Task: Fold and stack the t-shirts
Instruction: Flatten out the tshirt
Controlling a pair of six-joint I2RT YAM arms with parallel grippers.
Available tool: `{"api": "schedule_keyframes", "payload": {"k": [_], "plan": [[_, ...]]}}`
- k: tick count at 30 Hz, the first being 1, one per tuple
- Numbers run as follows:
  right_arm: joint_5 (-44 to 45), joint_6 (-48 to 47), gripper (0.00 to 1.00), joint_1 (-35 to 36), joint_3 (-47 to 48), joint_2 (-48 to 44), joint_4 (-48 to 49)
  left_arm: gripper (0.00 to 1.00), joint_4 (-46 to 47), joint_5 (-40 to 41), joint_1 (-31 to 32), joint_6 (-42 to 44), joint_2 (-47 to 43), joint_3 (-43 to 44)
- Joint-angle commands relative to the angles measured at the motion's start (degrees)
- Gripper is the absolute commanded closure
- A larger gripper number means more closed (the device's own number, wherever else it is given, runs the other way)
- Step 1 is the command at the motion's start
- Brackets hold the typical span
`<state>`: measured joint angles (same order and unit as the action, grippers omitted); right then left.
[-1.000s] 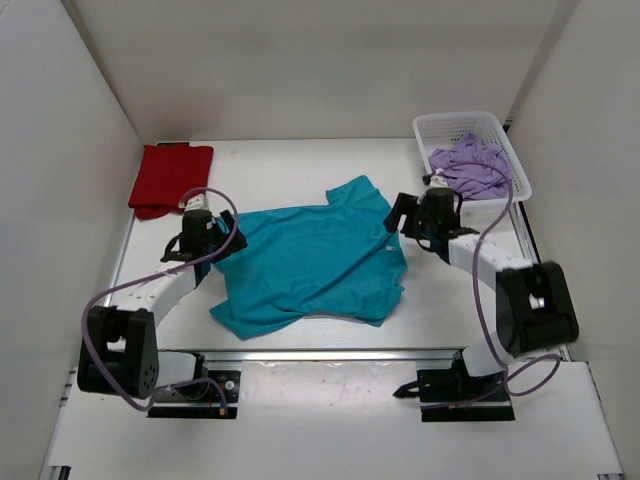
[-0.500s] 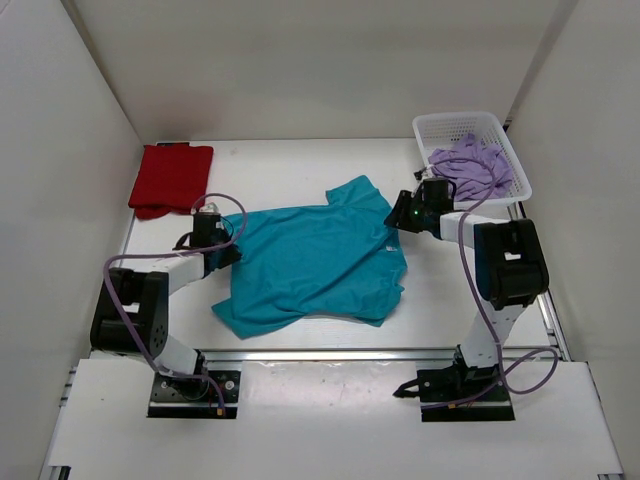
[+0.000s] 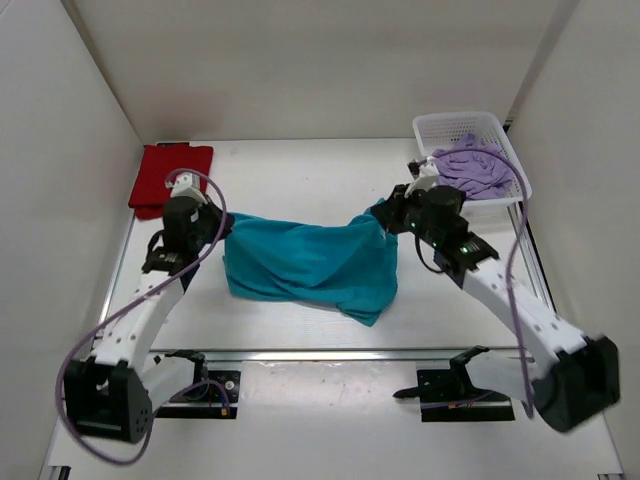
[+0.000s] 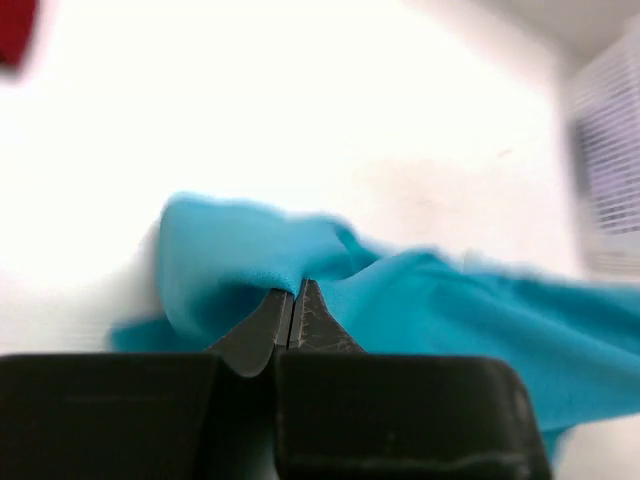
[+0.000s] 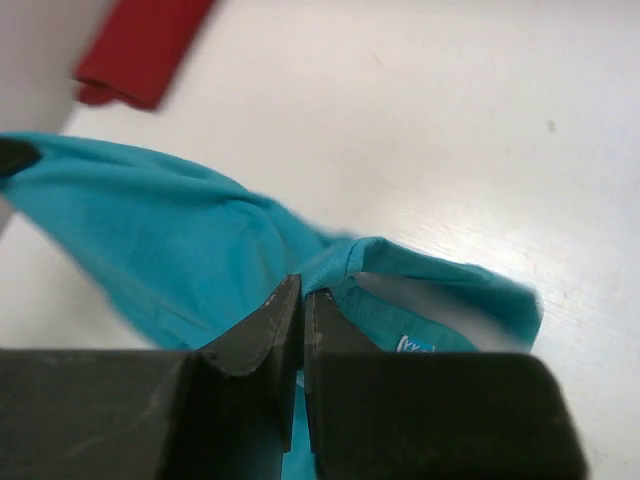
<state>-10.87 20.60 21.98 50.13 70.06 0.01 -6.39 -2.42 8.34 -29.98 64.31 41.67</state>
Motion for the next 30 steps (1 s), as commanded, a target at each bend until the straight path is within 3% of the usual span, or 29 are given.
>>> {"api": "schedule_keyframes", "payload": {"k": [1, 8, 12, 14, 16, 17, 19, 20, 22, 25, 30], "plan": [[10.8, -2.9, 0.99, 5.4, -0.4, -12.8, -8.2, 1.0, -7.1, -2.4, -1.3, 1.1, -8.9, 6.4], [32.1, -4.0, 1.0, 29.0, 12.3, -25.2, -25.1, 1.0, -22.0, -4.0, -2.2, 4.2, -17.3, 21.9], [42.5, -7.9, 1.0, 42.9, 23.9, -23.6, -27.3, 1.0, -29.5, -3.4, -3.2, 6.4, -17.1, 31.2], [45.8, -11.3, 1.0, 44.3, 26.5, -21.3, -26.1, 1.0, -32.4, -1.9, -2.5, 7.6, -16.5, 36.3], [44.6, -13.5, 1.0, 38.2, 27.5, -19.4, -24.6, 1.0, -35.4, 0.8, -1.4, 9.1, -15.3, 38.3], [39.6, -13.7, 1.0, 35.0, 27.3, -18.5, -23.2, 1.0, -35.4, 2.1, -1.0, 9.8, -15.2, 38.1], [17.0, -9.2, 1.0, 14.0, 24.2, -17.0, -21.2, 1.0, -35.5, 2.3, -1.0, 10.9, -14.8, 36.9], [9.4, -7.3, 1.0, 7.6, 22.4, -15.8, -19.4, 1.0, -34.9, 2.2, -1.6, 10.6, -14.7, 35.4], [-13.6, 1.7, 1.0, -12.4, 11.5, -14.8, -7.5, 1.0, -32.3, 2.3, -1.4, 10.5, -13.7, 31.3], [-13.9, 3.8, 1.0, -16.4, 5.4, -8.4, -0.4, 1.0, -27.6, 4.3, -0.5, 9.8, -10.3, 22.9], [-11.6, 1.6, 1.0, -14.7, 16.5, 16.6, 1.7, 1.0, -17.5, 6.1, 2.0, 7.5, -0.1, 15.1]]}}
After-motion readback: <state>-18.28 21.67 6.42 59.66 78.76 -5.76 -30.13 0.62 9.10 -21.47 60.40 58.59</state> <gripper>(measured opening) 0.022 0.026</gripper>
